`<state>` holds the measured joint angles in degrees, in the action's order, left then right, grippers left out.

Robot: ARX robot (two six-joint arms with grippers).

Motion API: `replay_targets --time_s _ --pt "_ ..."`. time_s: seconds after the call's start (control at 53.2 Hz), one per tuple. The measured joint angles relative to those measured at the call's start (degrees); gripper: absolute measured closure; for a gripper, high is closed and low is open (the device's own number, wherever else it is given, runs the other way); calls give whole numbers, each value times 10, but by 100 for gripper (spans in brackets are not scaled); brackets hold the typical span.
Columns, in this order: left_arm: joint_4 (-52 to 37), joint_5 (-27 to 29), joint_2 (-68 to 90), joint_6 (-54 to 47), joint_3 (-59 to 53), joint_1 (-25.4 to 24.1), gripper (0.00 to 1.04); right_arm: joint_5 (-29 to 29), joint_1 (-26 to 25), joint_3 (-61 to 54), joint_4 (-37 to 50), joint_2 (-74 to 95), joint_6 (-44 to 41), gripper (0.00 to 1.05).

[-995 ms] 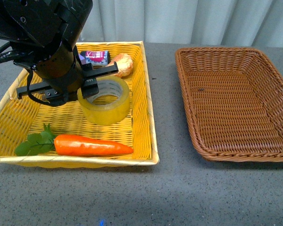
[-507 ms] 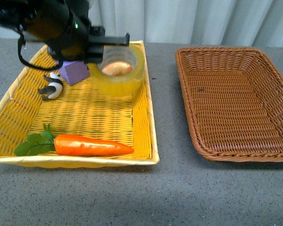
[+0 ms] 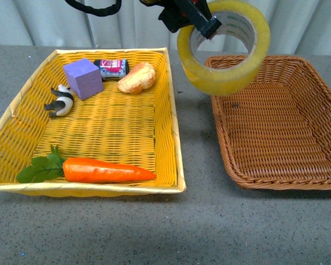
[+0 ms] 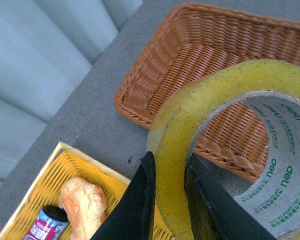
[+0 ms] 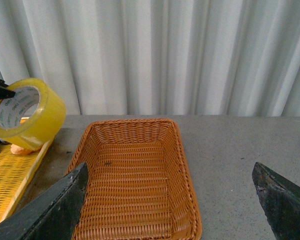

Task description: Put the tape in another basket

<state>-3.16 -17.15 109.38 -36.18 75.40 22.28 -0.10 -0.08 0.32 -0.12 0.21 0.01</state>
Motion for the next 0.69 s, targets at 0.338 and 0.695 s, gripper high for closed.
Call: replay_targets --time_s 0.338,0.695 --pt "30 -2 8 -108 18 14 91 19 5 40 -96 54 -43 9" --pt "29 0 9 -118 18 13 91 -122 24 249 -41 497 -1 9"
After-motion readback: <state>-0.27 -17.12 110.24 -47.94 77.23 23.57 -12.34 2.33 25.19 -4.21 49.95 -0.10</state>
